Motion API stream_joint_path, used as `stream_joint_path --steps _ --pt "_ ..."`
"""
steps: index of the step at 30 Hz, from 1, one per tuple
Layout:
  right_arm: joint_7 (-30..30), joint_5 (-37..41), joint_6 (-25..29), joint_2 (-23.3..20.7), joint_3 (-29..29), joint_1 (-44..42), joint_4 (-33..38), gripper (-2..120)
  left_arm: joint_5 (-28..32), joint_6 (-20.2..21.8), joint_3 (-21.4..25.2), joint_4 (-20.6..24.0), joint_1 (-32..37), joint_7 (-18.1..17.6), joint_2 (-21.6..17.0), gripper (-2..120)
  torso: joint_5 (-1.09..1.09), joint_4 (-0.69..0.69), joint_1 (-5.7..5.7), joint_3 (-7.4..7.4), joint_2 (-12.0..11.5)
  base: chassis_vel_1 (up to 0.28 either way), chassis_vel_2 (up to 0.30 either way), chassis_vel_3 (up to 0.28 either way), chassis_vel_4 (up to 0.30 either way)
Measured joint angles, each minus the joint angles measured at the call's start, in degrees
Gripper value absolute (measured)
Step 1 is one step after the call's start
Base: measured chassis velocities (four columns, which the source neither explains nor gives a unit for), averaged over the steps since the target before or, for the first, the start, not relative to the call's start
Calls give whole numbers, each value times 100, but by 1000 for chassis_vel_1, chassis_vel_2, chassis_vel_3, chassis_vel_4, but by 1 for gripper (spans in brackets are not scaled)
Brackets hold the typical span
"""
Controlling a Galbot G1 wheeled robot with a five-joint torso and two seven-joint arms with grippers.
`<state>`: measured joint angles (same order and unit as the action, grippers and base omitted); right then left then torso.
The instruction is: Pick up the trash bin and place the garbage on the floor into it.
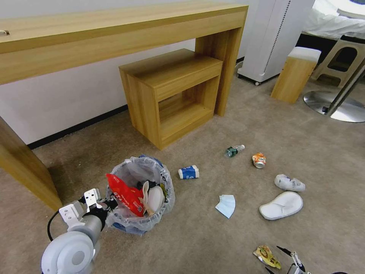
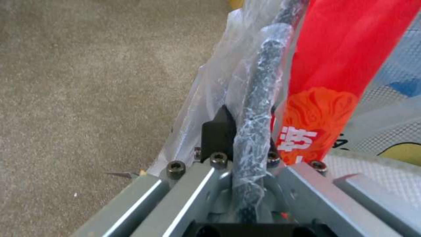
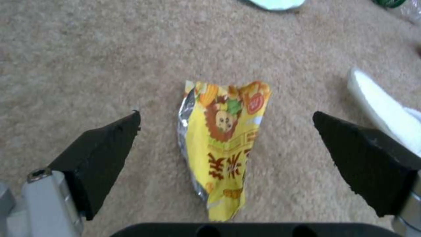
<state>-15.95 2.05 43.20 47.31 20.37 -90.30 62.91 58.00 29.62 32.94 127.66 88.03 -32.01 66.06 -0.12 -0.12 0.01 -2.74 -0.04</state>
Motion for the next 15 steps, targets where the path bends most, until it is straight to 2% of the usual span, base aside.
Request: stream_joint_path --steps 15 --pt "123 84 -126 80 -103 13 -78 99 32 -10 -8 -18 -9 0 -34 0 0 0 0 0 0 0 0 0 0"
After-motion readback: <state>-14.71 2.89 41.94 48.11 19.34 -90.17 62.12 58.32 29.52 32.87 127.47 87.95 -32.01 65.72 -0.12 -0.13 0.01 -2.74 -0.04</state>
